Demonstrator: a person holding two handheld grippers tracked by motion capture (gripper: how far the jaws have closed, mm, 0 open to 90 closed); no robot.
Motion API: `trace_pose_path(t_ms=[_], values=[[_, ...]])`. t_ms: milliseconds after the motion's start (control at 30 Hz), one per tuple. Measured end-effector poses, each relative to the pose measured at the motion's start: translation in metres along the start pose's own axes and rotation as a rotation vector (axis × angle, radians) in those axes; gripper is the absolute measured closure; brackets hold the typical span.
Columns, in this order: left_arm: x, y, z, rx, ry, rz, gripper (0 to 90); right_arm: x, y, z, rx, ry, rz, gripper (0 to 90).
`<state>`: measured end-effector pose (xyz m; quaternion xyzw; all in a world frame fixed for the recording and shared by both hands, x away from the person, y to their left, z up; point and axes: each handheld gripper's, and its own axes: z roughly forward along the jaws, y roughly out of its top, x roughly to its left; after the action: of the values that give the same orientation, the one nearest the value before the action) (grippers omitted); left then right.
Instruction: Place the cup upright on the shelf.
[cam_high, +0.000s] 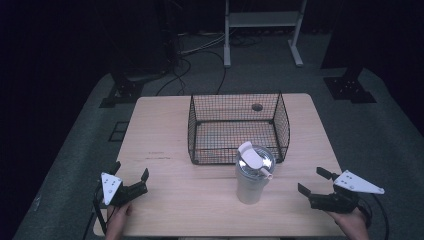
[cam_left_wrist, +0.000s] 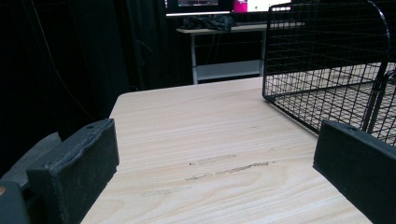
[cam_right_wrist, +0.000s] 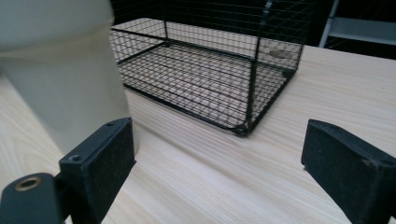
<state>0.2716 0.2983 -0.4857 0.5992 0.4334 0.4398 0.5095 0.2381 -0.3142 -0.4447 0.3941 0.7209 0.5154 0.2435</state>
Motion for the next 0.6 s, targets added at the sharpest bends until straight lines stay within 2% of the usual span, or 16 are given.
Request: trace_pose_path(t_ms=[333,600], values=[[0.0,0.0,0.0,-0.001,-0.001,0.004,0.0,0.019,0.006,0.009,0.022,0.072,-0.047,8.9],[0.0,0.0,0.0,-0.001,-0.002,0.003,0.0,0.028,0.006,0.015,0.038,0.105,-0.052,8.9]])
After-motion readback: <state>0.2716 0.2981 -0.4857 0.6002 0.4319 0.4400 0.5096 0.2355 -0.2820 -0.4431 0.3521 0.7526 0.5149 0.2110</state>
